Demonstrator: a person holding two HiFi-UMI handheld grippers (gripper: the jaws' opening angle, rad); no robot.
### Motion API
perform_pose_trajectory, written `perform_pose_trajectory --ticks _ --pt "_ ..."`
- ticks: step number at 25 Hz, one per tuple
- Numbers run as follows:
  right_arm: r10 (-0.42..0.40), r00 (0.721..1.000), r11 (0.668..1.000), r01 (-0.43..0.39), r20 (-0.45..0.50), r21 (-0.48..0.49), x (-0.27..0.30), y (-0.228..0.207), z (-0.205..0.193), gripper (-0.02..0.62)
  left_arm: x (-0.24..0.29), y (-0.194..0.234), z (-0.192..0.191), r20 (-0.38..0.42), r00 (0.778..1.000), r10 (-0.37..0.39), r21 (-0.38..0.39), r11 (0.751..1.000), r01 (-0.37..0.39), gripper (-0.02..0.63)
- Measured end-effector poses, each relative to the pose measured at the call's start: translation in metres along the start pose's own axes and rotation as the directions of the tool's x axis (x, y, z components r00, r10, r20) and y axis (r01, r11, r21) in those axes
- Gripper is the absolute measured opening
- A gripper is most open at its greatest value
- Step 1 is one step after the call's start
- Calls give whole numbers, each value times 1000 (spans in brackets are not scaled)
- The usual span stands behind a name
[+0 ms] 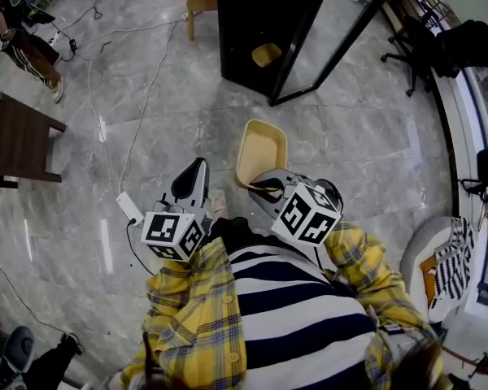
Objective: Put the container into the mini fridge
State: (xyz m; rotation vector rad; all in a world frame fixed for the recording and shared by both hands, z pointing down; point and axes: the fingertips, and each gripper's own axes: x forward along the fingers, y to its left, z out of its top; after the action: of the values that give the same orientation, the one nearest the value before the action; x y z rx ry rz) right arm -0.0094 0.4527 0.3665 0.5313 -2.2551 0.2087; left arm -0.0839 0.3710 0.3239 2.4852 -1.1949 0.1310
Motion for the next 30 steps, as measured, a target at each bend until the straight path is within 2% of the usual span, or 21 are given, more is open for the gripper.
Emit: perform_pose_trajectory --ticks 6,12,15,22,26,30 --pt "-4 1000 1000 5 -30 16 42 -43 27 38 29 57 4 -33 999 -3 -21 1000 2 23" --pt "-12 999 1000 13 -39 22 79 -83 53 38 53 104 19 -22 1000 -9 -33 999 8 24" --pt "-11 999 999 13 -53 30 94 -97 64 38 61 127 25 -21 1000 -13 -65 998 11 23" --pt "-34 995 999 35 -93 7 114 -144 76 38 93 161 42 -11 1000 -17 -73 997 17 23" --pt "-46 993 999 46 -110 1 119 -185 70 38 119 170 50 5 1000 7 -74 997 -6 23" --pt "-42 992 998 37 -117 -45 129 -228 65 38 147 185 61 28 997 69 -84 994 -66 23"
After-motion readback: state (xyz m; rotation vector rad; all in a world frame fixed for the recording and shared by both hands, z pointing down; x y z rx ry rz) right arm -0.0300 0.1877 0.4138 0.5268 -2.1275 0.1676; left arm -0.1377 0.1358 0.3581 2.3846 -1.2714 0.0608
